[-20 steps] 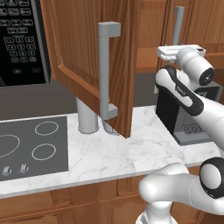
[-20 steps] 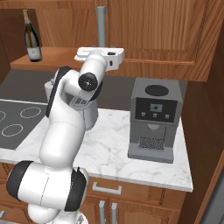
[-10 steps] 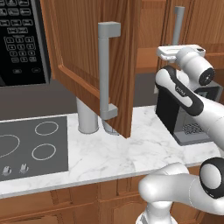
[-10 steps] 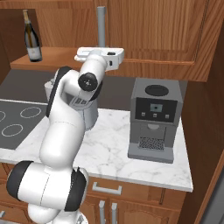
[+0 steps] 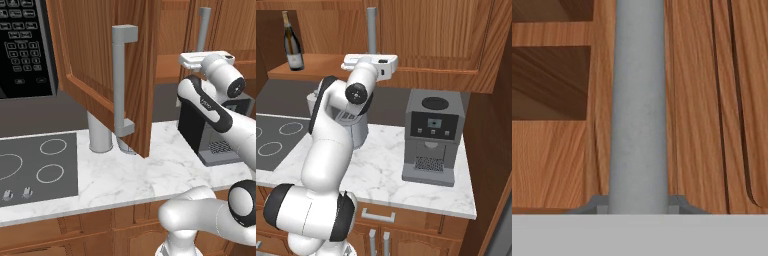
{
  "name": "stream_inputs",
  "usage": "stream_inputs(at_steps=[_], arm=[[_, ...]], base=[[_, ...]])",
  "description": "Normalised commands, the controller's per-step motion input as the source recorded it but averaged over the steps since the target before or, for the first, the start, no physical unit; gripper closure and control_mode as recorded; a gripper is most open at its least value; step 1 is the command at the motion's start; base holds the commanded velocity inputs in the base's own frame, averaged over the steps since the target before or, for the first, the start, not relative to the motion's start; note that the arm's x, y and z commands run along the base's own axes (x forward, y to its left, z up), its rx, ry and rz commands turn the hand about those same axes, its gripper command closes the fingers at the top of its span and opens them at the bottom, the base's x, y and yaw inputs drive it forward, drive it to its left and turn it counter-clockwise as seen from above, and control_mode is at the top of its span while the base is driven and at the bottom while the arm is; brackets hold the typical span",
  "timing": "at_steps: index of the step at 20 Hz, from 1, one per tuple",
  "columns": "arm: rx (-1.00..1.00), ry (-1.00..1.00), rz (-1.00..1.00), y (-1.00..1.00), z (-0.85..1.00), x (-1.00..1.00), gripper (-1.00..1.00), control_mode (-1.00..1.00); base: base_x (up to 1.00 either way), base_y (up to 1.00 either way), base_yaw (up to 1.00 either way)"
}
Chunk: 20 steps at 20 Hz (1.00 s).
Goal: Get the candle and the wine from the cabinet and move them to the dining counter.
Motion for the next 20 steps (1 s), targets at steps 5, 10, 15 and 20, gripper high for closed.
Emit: stream_inputs(at_steps=[5, 10, 15, 20], arm=[[0.0, 0.0, 0.0, -0.03, -0.06, -0.07, 1.0, -1.0], [0.02, 0.0, 0.0, -0.33, -0.01, -0.4, 1.0, -1.0], [0.05, 0.03, 0.0, -0.57, 0.0, -0.44, 1.0, -1.0], [0.04, 0.03, 0.0, -0.57, 0.0, -0.44, 1.0, -1.0]], base=[[0.0, 0.0, 0.0], [0.0, 0.0, 0.0], [0.0, 0.0, 0.0], [0.0, 0.0, 0.0]])
